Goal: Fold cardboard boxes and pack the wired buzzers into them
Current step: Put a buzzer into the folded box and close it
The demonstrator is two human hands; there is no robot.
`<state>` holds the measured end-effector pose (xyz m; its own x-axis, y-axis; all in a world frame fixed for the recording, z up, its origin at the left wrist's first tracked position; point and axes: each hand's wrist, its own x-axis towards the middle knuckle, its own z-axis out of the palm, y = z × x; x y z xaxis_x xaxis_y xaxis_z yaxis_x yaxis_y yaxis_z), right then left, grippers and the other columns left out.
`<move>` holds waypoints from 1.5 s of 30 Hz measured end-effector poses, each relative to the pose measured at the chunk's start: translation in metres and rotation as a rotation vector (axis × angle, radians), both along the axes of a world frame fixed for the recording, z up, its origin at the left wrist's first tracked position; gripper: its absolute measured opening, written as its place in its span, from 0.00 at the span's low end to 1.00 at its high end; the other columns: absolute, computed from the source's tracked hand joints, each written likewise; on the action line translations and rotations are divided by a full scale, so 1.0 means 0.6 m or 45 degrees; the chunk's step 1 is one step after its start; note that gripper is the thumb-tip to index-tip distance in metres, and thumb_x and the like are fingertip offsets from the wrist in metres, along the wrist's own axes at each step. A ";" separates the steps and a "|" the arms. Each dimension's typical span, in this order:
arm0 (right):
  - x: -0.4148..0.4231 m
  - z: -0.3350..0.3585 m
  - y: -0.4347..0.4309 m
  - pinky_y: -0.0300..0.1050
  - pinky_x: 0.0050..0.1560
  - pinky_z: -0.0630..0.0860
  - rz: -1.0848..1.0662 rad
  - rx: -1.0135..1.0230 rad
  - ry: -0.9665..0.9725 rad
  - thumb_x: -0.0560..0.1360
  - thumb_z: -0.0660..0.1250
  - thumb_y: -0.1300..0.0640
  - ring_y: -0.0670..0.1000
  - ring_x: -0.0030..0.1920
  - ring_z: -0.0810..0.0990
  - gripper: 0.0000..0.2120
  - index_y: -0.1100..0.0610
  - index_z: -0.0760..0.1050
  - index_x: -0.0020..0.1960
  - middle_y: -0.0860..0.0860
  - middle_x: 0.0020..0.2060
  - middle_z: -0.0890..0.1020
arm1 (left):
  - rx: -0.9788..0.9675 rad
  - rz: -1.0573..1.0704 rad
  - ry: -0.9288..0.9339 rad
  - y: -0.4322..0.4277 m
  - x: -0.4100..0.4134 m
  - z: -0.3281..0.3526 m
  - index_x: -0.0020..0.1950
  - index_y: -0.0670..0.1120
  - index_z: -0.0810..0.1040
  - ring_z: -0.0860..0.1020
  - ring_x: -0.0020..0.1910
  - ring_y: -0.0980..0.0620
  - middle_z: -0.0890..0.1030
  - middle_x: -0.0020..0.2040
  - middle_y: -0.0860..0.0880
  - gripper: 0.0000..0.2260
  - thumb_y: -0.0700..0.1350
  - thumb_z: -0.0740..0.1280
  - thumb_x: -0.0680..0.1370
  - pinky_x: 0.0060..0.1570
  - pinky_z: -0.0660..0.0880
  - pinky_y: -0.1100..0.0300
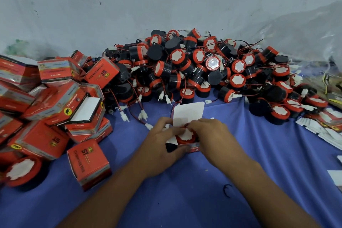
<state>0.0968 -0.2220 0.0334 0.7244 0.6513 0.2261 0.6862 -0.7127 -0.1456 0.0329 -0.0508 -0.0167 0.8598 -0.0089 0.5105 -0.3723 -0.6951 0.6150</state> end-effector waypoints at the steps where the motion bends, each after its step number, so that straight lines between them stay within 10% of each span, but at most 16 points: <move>1: -0.001 -0.002 0.001 0.48 0.42 0.74 -0.030 0.022 -0.020 0.73 0.63 0.63 0.54 0.46 0.76 0.13 0.51 0.74 0.56 0.49 0.45 0.78 | 0.005 -0.003 -0.019 -0.001 -0.001 0.001 0.61 0.48 0.81 0.72 0.57 0.66 0.70 0.64 0.53 0.20 0.56 0.73 0.73 0.56 0.68 0.75; 6: 0.008 -0.004 0.005 0.48 0.43 0.49 -0.234 -0.061 -0.286 0.73 0.67 0.58 0.49 0.46 0.63 0.10 0.46 0.79 0.51 0.45 0.35 0.74 | 0.001 0.011 -0.177 -0.004 -0.004 0.004 0.63 0.47 0.79 0.72 0.54 0.64 0.69 0.63 0.49 0.19 0.51 0.73 0.74 0.56 0.67 0.73; 12: 0.027 -0.015 -0.007 0.47 0.47 0.55 -0.204 -0.037 -0.024 0.83 0.56 0.49 0.51 0.48 0.59 0.15 0.37 0.77 0.62 0.45 0.49 0.70 | -0.186 0.066 -0.242 -0.014 -0.001 0.006 0.67 0.59 0.63 0.77 0.48 0.56 0.64 0.64 0.58 0.31 0.45 0.76 0.71 0.50 0.73 0.67; 19: 0.030 -0.032 -0.007 0.45 0.54 0.59 -0.183 0.110 0.084 0.82 0.58 0.53 0.56 0.63 0.62 0.16 0.41 0.77 0.65 0.51 0.60 0.67 | 0.267 -0.012 -0.314 -0.009 0.005 -0.006 0.59 0.40 0.82 0.75 0.56 0.50 0.79 0.57 0.48 0.12 0.44 0.68 0.78 0.60 0.71 0.62; 22: 0.027 -0.035 -0.021 0.35 0.57 0.65 -0.206 0.577 0.079 0.79 0.66 0.59 0.51 0.62 0.68 0.10 0.54 0.81 0.58 0.53 0.60 0.68 | 0.292 0.033 -0.263 -0.014 0.009 -0.004 0.56 0.42 0.84 0.73 0.55 0.50 0.79 0.56 0.49 0.12 0.46 0.67 0.78 0.60 0.66 0.64; 28: 0.028 -0.029 -0.034 0.32 0.36 0.76 -0.341 1.328 0.625 0.79 0.68 0.60 0.41 0.35 0.82 0.05 0.51 0.76 0.53 0.45 0.38 0.84 | 0.034 0.066 0.013 -0.009 0.004 0.002 0.57 0.48 0.85 0.66 0.66 0.57 0.68 0.65 0.50 0.13 0.49 0.63 0.81 0.66 0.62 0.67; 34: 0.036 -0.047 -0.025 0.33 0.30 0.72 -0.244 1.210 0.545 0.77 0.71 0.60 0.41 0.33 0.78 0.17 0.48 0.72 0.63 0.41 0.44 0.79 | -0.134 0.051 -0.012 -0.009 0.005 0.004 0.57 0.48 0.80 0.70 0.65 0.60 0.67 0.64 0.54 0.10 0.48 0.68 0.77 0.62 0.69 0.67; 38: 0.038 -0.052 -0.026 0.37 0.42 0.76 -0.060 1.019 0.570 0.76 0.72 0.56 0.42 0.44 0.77 0.27 0.34 0.66 0.66 0.39 0.56 0.73 | -0.429 -0.012 0.115 -0.004 0.008 0.008 0.71 0.63 0.61 0.72 0.65 0.58 0.69 0.66 0.64 0.29 0.45 0.72 0.77 0.56 0.73 0.68; 42: 0.046 -0.047 -0.034 0.38 0.44 0.74 0.108 0.967 0.575 0.77 0.72 0.61 0.42 0.44 0.78 0.13 0.48 0.81 0.58 0.46 0.51 0.79 | -0.394 -0.015 0.148 0.003 0.013 0.007 0.64 0.54 0.75 0.76 0.58 0.50 0.74 0.60 0.61 0.17 0.43 0.72 0.77 0.52 0.77 0.56; 45: 0.050 -0.051 -0.046 0.35 0.60 0.73 0.291 0.717 0.477 0.77 0.72 0.60 0.41 0.63 0.75 0.15 0.54 0.82 0.63 0.44 0.62 0.78 | -0.218 0.073 0.049 0.002 0.014 0.007 0.56 0.47 0.82 0.73 0.59 0.53 0.76 0.58 0.56 0.11 0.39 0.75 0.74 0.55 0.76 0.54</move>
